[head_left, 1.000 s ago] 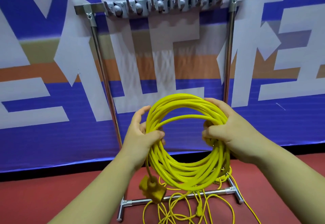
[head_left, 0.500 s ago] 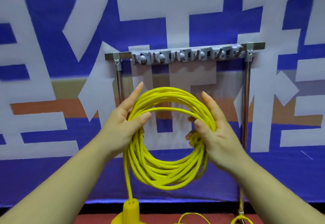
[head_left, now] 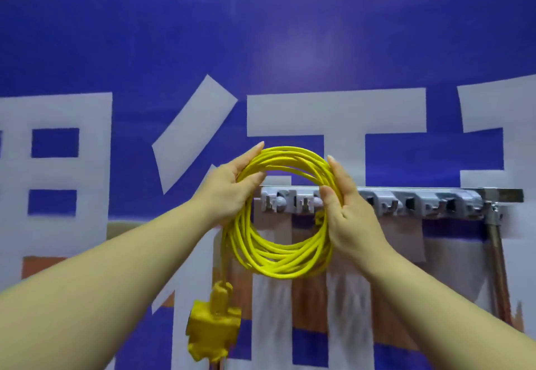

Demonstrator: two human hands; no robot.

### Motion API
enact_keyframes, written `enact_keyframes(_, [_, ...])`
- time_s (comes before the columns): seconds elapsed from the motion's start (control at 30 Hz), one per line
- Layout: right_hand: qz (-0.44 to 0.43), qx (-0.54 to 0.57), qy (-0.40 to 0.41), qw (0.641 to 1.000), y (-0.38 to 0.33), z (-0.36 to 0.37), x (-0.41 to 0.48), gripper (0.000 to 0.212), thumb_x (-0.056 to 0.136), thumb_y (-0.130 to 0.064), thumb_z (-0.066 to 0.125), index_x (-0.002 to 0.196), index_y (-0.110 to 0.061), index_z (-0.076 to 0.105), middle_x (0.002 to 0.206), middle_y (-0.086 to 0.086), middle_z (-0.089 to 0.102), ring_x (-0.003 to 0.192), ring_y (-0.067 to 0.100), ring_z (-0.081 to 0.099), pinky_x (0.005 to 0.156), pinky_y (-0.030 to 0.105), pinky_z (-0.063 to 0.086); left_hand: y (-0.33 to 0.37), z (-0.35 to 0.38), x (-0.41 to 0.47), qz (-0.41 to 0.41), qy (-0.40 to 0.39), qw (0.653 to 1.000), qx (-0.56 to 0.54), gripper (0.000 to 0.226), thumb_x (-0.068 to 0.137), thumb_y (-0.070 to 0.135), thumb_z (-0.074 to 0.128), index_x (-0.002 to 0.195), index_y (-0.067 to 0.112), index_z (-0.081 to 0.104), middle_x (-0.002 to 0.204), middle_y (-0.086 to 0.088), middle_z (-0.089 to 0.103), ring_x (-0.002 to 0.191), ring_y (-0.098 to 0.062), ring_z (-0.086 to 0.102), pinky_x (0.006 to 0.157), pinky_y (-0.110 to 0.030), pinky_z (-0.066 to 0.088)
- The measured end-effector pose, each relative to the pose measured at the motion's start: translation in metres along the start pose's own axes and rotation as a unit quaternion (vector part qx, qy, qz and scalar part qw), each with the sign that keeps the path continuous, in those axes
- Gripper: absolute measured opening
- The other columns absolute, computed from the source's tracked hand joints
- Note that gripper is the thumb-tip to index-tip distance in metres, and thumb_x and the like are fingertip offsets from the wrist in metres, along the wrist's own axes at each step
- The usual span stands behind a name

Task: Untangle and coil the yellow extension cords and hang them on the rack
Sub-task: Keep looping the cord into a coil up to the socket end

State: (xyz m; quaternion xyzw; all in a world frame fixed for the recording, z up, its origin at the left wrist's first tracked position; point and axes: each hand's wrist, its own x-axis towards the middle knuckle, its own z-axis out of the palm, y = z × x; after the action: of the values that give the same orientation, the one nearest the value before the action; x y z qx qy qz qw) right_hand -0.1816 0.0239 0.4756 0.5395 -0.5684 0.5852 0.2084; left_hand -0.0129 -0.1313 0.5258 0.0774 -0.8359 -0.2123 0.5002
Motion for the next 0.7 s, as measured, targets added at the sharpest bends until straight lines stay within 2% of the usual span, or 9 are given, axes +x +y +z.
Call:
enact_keyframes(0.07, [0.013, -0.058, 0.009, 0.998, 0.014, 0.011, 0.017, 0.05, 0.104, -0.043, 0.039, 0.15, -0.053, 0.022, 0.133, -0.003, 0.062, 0.117, 0.028, 0.06, 0.091, 0.038, 0.047, -0.016, 0.009, 0.024, 0.004, 0.004, 1.0, 0.025, 0.053, 0.104, 0.035, 0.051, 0.151, 0.049, 0.033, 0.128, 0.02, 0.059, 0.106, 0.008, 0.055, 0.072, -0.001, 0.042])
enact_keyframes(0.2, [0.009, -0.172, 0.002, 0.985, 0.033, 0.032, 0.02, 0.053, 0.105, -0.04, 0.031, 0.154, -0.048, 0.011, 0.115, 0.009, 0.066, 0.104, 0.036, 0.059, 0.075, 0.041, 0.041, -0.056, 0.029, 0.044, -0.001, -0.003, 0.999, 0.038, 0.053, 0.104, 0.039, 0.048, 0.154, 0.044, 0.031, 0.128, 0.013, 0.062, 0.122, -0.008, 0.057, 0.091, -0.015, 0.042])
enact_keyframes(0.23, [0.015, -0.188, -0.002, 0.982, 0.036, 0.036, 0.017, 0.054, 0.105, -0.041, 0.03, 0.154, -0.049, 0.008, 0.115, 0.011, 0.066, 0.103, 0.037, 0.06, 0.076, 0.043, 0.043, -0.066, 0.033, 0.044, -0.001, -0.003, 0.999, 0.041, 0.053, 0.105, 0.038, 0.047, 0.155, 0.042, 0.03, 0.125, 0.013, 0.061, 0.122, -0.006, 0.055, 0.09, -0.01, 0.039])
enact_keyframes(0.3, [0.017, -0.205, 0.003, 0.979, 0.046, 0.041, 0.015, 0.055, 0.105, -0.041, 0.029, 0.153, -0.051, 0.005, 0.114, 0.012, 0.065, 0.103, 0.039, 0.06, 0.076, 0.045, 0.044, -0.078, 0.044, 0.044, 0.007, 0.004, 0.998, 0.056, 0.052, 0.106, 0.04, 0.041, 0.156, 0.041, 0.026, 0.119, 0.013, 0.058, 0.107, 0.004, 0.053, 0.084, 0.002, 0.036])
enact_keyframes(0.37, [0.007, -0.207, 0.019, 0.978, 0.054, 0.044, 0.015, 0.056, 0.105, -0.041, 0.029, 0.153, -0.053, 0.004, 0.113, 0.013, 0.065, 0.102, 0.04, 0.06, 0.074, 0.045, 0.042, -0.087, 0.05, 0.046, 0.019, 0.006, 0.998, 0.065, 0.052, 0.105, 0.046, 0.033, 0.156, 0.045, 0.021, 0.12, 0.009, 0.053, 0.091, 0.009, 0.047, 0.086, -0.001, 0.039])
enact_keyframes(0.43, [-0.008, -0.229, 0.022, 0.973, 0.057, 0.045, 0.015, 0.056, 0.105, -0.041, 0.029, 0.153, -0.052, 0.002, 0.11, 0.014, 0.066, 0.099, 0.041, 0.06, 0.071, 0.043, 0.039, -0.093, 0.053, 0.046, 0.025, 0.009, 0.997, 0.067, 0.051, 0.106, 0.048, 0.024, 0.156, 0.045, 0.018, 0.122, 0.006, 0.044, 0.081, 0.012, 0.039, 0.077, 0.005, 0.033])
enact_keyframes(0.57, [-0.019, -0.272, 0.026, 0.962, 0.055, 0.044, 0.013, 0.057, 0.105, -0.04, 0.028, 0.155, -0.049, 0.001, 0.106, 0.013, 0.067, 0.096, 0.041, 0.061, 0.069, 0.041, 0.033, -0.099, 0.059, 0.041, 0.019, 0.039, 0.997, 0.069, 0.048, 0.107, 0.049, 0.02, 0.156, 0.049, 0.018, 0.131, 0.006, 0.045, 0.086, 0.024, 0.042, 0.073, 0.007, 0.029])
enact_keyframes(0.63, [-0.022, -0.287, 0.028, 0.957, 0.052, 0.043, 0.015, 0.057, 0.106, -0.04, 0.028, 0.156, -0.046, 0.001, 0.106, 0.014, 0.067, 0.096, 0.041, 0.061, 0.069, 0.041, 0.032, -0.098, 0.061, 0.043, 0.018, 0.057, 0.994, 0.087, 0.048, 0.106, 0.052, 0.022, 0.154, 0.051, 0.02, 0.134, 0.001, 0.051, 0.088, 0.016, 0.042, 0.072, 0.001, 0.03])
enact_keyframes(0.7, [-0.019, -0.305, 0.027, 0.952, 0.047, 0.042, 0.022, 0.056, 0.106, -0.039, 0.029, 0.157, -0.042, 0.005, 0.107, 0.016, 0.068, 0.098, 0.041, 0.061, 0.069, 0.041, 0.033, -0.098, 0.061, 0.052, 0.02, 0.064, 0.993, 0.098, 0.048, 0.106, 0.053, 0.024, 0.154, 0.049, 0.023, 0.125, -0.007, 0.057, 0.087, 0.004, 0.046, 0.072, -0.004, 0.032])
